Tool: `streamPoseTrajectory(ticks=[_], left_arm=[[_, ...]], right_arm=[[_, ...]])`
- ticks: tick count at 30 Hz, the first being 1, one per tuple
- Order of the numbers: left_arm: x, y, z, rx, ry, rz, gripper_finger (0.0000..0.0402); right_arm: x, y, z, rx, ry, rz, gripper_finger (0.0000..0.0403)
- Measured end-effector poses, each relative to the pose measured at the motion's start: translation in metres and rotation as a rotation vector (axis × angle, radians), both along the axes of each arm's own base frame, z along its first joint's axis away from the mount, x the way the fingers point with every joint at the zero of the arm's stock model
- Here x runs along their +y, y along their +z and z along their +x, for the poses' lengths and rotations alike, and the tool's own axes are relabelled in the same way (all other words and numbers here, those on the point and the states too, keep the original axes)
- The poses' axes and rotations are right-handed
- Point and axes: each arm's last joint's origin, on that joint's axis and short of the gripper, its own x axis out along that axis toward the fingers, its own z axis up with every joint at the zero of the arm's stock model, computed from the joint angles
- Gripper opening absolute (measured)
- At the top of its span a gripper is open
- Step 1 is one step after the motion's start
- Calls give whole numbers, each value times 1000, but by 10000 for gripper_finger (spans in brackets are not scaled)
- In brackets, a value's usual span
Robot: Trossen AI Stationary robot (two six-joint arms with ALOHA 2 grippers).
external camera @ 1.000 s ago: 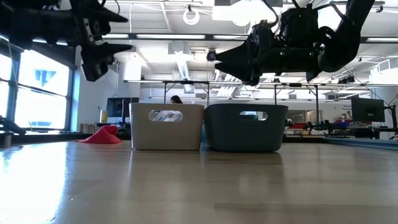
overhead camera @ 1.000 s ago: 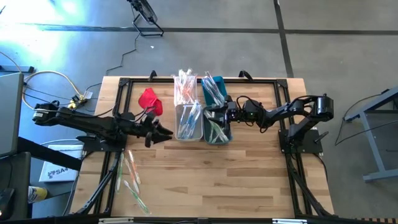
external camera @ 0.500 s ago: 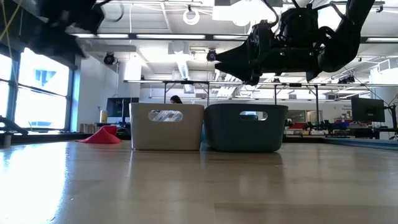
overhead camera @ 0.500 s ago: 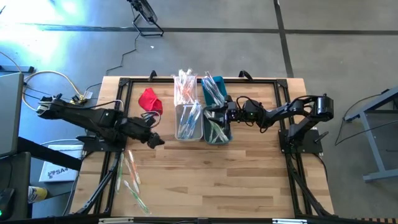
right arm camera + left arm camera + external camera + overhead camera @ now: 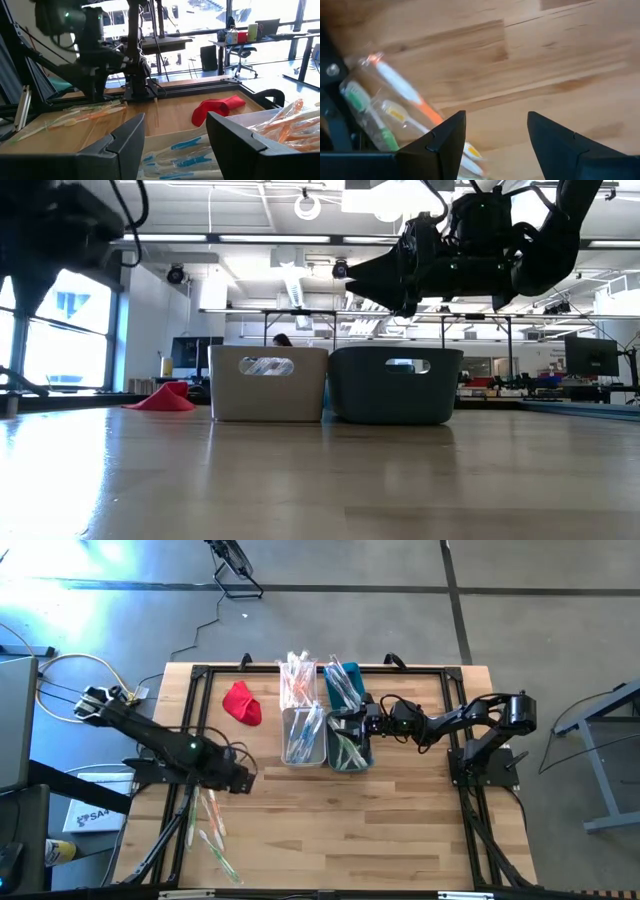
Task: Pick & Place Toothbrushes
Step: Put the orange toothbrush into the transparent bin
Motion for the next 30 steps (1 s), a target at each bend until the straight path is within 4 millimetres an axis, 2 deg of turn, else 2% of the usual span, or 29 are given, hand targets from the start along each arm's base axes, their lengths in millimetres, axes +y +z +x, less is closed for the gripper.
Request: streamPoseTrajectory(ticks=[5, 11, 21, 30], left_arm=[[-13, -17, 4, 192, 78, -49, 207], [-27, -33, 5, 375, 55, -103, 207], [-31, -45, 11, 334, 26, -88, 207], [-32, -73, 10, 265, 1, -183, 207]], right_arm=[[0, 0, 0, 2, 0, 0, 204], [0, -1, 0, 6, 0, 1, 204], [0, -1, 0, 7, -1, -5, 204], [0, -1, 0, 8, -1, -5, 204]])
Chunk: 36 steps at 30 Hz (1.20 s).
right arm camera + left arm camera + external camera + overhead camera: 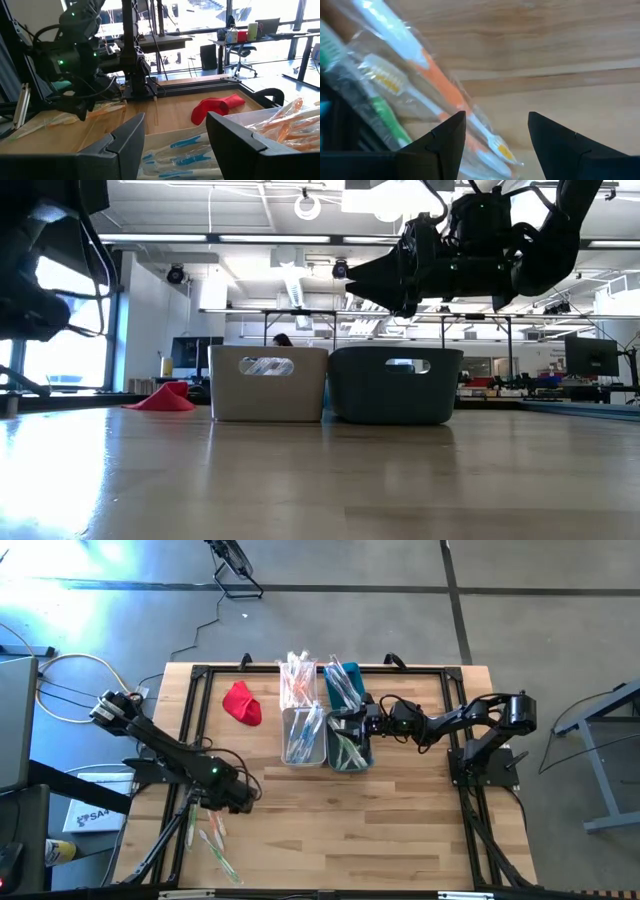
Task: Pick & Place Toothbrushes
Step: Put the orange toothbrush into the transparent bin
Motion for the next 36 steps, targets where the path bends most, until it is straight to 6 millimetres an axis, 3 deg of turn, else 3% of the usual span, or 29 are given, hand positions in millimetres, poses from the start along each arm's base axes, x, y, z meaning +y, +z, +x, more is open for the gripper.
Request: streamPoseTrajectory(ticks=[6, 36], left_arm=[[3, -12, -7, 26, 0, -5, 207], [4, -13, -7, 16, -25, 28, 207]], right_arm=[[0, 0, 0, 0, 0, 0, 204], [0, -1, 0, 9, 0, 2, 204]])
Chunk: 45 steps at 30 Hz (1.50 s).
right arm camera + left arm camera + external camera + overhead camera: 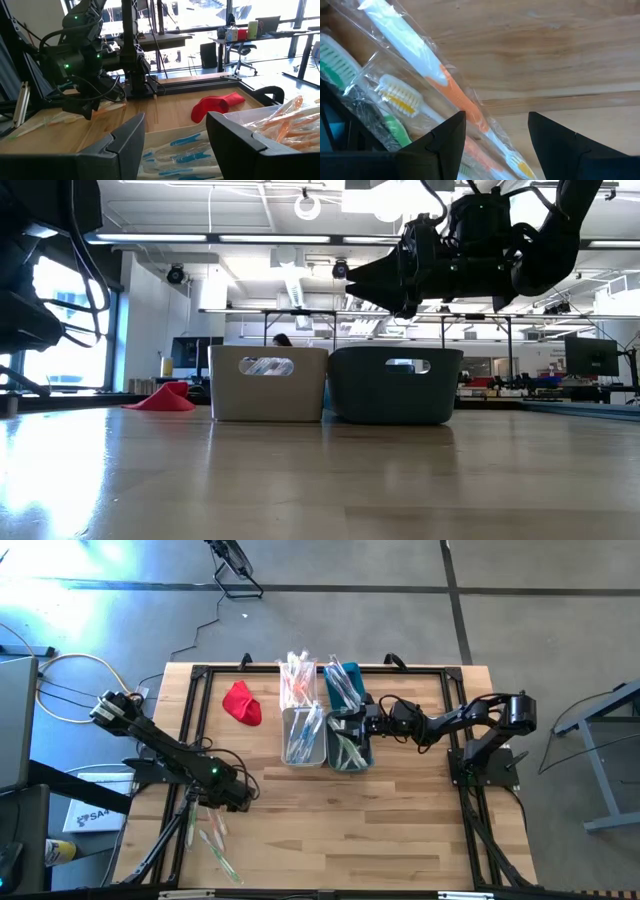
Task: Pick & Place Toothbrushes
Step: Put the orange toothbrush into the transparent bin
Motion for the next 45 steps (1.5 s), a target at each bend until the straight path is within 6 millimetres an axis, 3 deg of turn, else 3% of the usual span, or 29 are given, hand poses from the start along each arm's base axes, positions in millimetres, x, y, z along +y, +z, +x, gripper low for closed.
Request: streamPoseTrajectory(ticks=[11, 27, 45], left_arm=[[-2, 0, 6, -97, -73, -1, 207], [1, 6, -4, 2, -64, -59, 207], [6, 9, -8, -29, -40, 59, 207]], right_arm=[[0, 0, 0, 0, 0, 0, 204], [0, 0, 0, -1, 0, 0, 203], [0, 0, 0, 0, 0, 0, 204]])
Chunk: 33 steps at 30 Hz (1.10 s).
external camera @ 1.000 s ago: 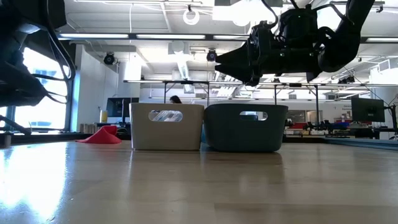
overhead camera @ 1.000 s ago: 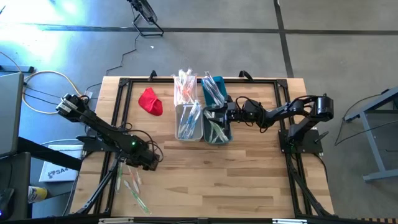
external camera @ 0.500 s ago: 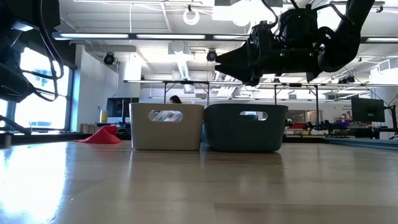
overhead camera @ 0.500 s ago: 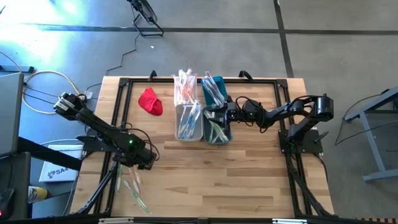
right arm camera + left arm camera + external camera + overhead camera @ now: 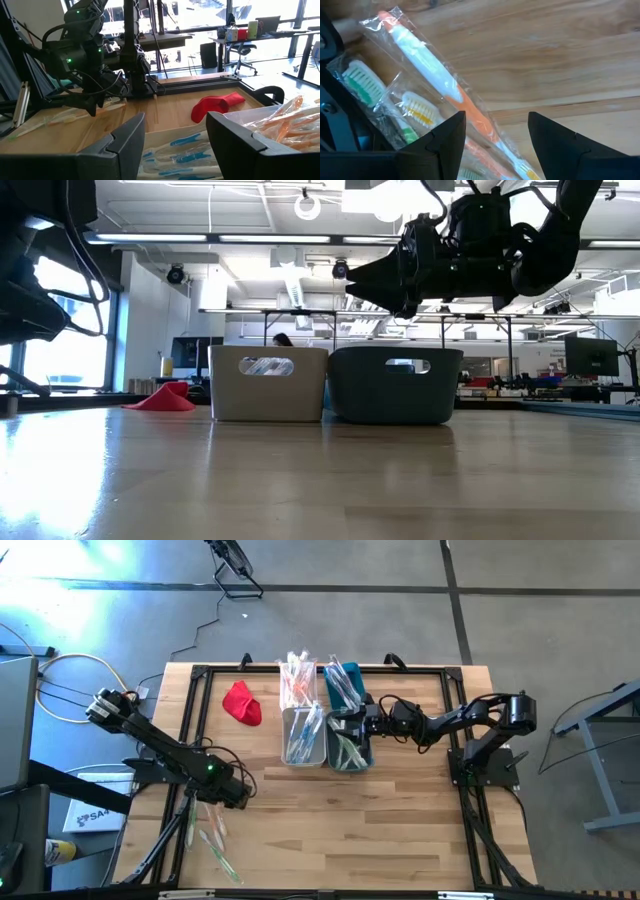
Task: Pick & Place Toothbrushes
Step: Put the orange toothbrush into the transparent bin
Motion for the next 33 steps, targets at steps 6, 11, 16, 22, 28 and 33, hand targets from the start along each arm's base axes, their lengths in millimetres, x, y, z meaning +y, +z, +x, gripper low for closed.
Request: streamPoseTrajectory(ticks=[6, 11, 16, 22, 28, 33], left_arm=[[0, 0, 0, 3, 8, 1, 207], [2, 0, -3, 51, 62, 23, 207], [3, -1, -4, 62, 81, 43, 207], [1, -8, -1, 80, 79, 67, 207], [0, -12, 1, 106, 70, 56, 207], [-3, -12, 7, 27, 28, 27, 207]], right_arm=[[0, 0, 0, 1, 0, 0, 204], [0, 0, 0, 1, 0, 0, 204], [0, 0, 0, 3, 0, 1, 204], [0, 0, 0, 4, 0, 1, 204], [0, -1, 0, 5, 0, 1, 204], [0, -1, 0, 6, 0, 1, 204]])
